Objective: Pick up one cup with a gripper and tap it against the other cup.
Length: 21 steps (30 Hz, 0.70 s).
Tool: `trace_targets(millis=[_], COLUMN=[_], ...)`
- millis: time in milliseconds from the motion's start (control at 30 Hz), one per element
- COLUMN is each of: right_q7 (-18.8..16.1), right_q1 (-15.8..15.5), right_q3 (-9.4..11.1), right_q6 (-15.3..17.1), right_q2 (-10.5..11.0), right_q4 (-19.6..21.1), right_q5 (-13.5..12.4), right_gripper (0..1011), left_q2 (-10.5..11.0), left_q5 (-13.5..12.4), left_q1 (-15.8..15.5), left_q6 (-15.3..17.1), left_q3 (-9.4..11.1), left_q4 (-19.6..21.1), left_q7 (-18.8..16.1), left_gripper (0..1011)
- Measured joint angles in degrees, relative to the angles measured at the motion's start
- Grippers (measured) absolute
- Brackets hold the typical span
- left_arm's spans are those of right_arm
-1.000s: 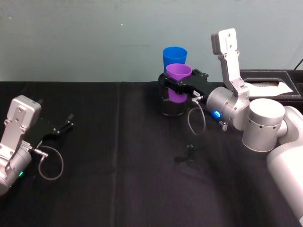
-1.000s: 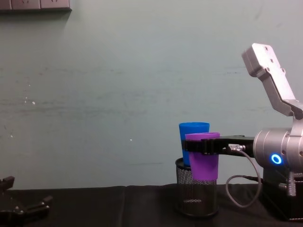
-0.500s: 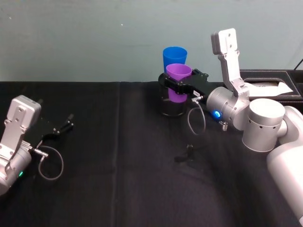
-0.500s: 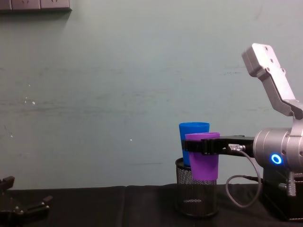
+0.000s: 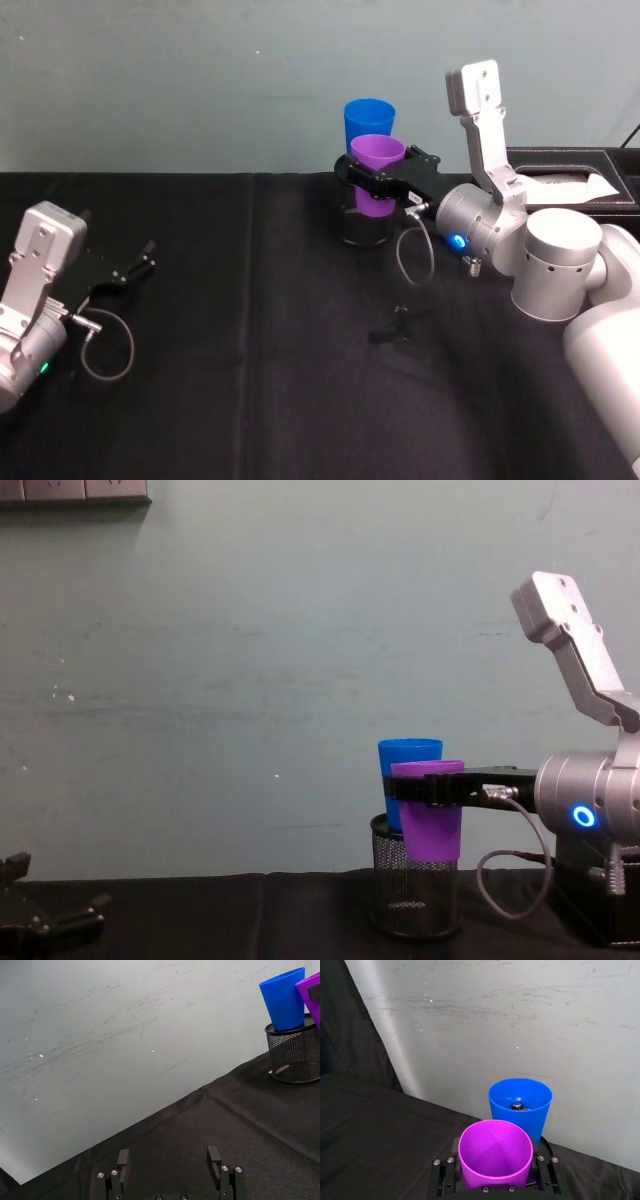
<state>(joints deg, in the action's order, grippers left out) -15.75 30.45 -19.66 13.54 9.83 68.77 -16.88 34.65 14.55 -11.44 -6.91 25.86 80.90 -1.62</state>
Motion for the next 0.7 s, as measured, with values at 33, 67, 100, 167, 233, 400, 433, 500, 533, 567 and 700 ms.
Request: trace_targets(millis=[33, 67, 100, 167, 233, 400, 433, 500, 533, 567, 700], right_q7=[0.0, 0.0, 0.0, 0.0, 0.0, 0.0, 0.0, 0.0, 0.0, 0.0, 0.0], right_q1=[0.0, 0.0, 0.0, 0.0, 0.0, 0.0, 0.0, 0.0, 0.0, 0.0, 0.0], right_q3=[0.0, 0.0, 0.0, 0.0, 0.0, 0.0, 0.0, 0.0, 0.0, 0.0, 0.0], right_q6=[0.0, 0.0, 0.0, 0.0, 0.0, 0.0, 0.0, 0.0, 0.0, 0.0, 0.0], right_q2=[0.0, 0.0, 0.0, 0.0, 0.0, 0.0, 0.0, 0.0, 0.0, 0.0, 0.0], right_q4=[0.0, 0.0, 0.0, 0.0, 0.0, 0.0, 0.0, 0.0, 0.0, 0.0, 0.0], right_q5=[0.0, 0.0, 0.0, 0.0, 0.0, 0.0, 0.0, 0.0, 0.0, 0.0, 0.0], right_gripper=[737, 738, 738, 737, 737, 737, 737, 737, 737, 737, 738], left_q2=[0.0, 0.0, 0.0, 0.0, 0.0, 0.0, 0.0, 0.0, 0.0, 0.0, 0.0], left_q5=[0.0, 0.0, 0.0, 0.0, 0.0, 0.0, 0.0, 0.0, 0.0, 0.0, 0.0], left_q1=[0.0, 0.01, 0.0, 0.0, 0.0, 0.0, 0.0, 0.0, 0.0, 0.0, 0.0], left_q6=[0.0, 0.0, 0.0, 0.0, 0.0, 0.0, 0.0, 0.0, 0.0, 0.0, 0.0], left_q3=[0.0, 0.0, 0.0, 0.0, 0.0, 0.0, 0.0, 0.0, 0.0, 0.0, 0.0], left_q4=[0.0, 0.0, 0.0, 0.0, 0.0, 0.0, 0.0, 0.0, 0.0, 0.0, 0.0], left_q7=[0.0, 0.0, 0.0, 0.0, 0.0, 0.0, 0.0, 0.0, 0.0, 0.0, 0.0], left_gripper=[1000, 1000, 1000, 1000, 1000, 1000, 1000, 1000, 1000, 1000, 1000])
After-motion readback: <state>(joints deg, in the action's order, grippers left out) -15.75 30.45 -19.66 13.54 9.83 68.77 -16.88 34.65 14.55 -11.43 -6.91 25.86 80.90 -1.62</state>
